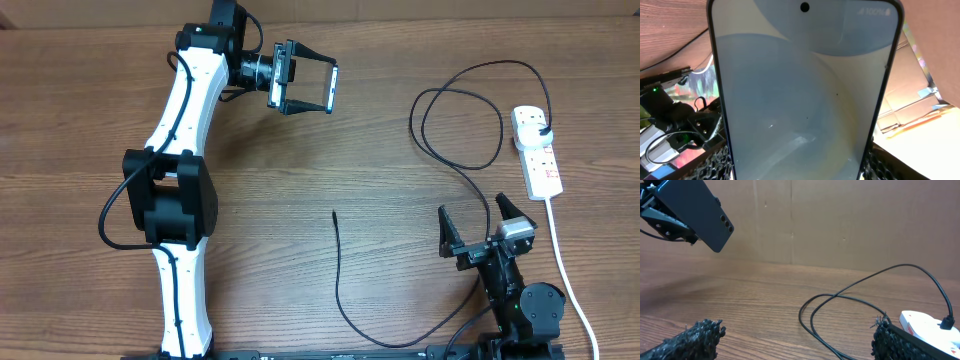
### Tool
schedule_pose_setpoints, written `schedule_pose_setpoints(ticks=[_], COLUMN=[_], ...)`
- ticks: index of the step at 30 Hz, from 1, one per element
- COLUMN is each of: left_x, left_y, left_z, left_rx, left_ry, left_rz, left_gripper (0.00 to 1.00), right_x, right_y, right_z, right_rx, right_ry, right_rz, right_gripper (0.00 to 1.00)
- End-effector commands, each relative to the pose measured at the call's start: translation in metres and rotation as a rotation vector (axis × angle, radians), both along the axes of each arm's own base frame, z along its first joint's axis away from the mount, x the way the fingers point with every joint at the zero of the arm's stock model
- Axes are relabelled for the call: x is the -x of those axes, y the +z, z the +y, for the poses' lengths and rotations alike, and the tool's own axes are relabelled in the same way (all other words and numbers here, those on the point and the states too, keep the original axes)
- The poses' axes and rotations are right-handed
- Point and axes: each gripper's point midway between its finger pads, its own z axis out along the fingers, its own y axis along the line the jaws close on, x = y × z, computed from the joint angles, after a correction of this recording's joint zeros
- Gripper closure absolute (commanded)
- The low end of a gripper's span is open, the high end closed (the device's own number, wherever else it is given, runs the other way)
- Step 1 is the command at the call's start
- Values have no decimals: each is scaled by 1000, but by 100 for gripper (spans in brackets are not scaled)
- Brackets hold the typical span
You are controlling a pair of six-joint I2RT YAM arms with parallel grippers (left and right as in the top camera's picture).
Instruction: Plug charger to phone and switch on socket
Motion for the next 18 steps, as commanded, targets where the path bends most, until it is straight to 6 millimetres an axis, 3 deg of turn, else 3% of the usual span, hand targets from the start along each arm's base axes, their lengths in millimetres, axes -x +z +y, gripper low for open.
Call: schedule_pose_setpoints(ticks=[1, 18], left_x=[2, 1], left_y=[20, 18], left_z=[-4, -4], left_rx=[62, 51], left_ry=[-21, -18], left_rz=[-17, -23], left_gripper=[96, 96], right_x=[0, 0], right_y=[-2, -2], right_z=[0, 0], right_rx=[1, 1], right_ry=[2, 2], right_rz=[-3, -3], right_gripper=[0, 0])
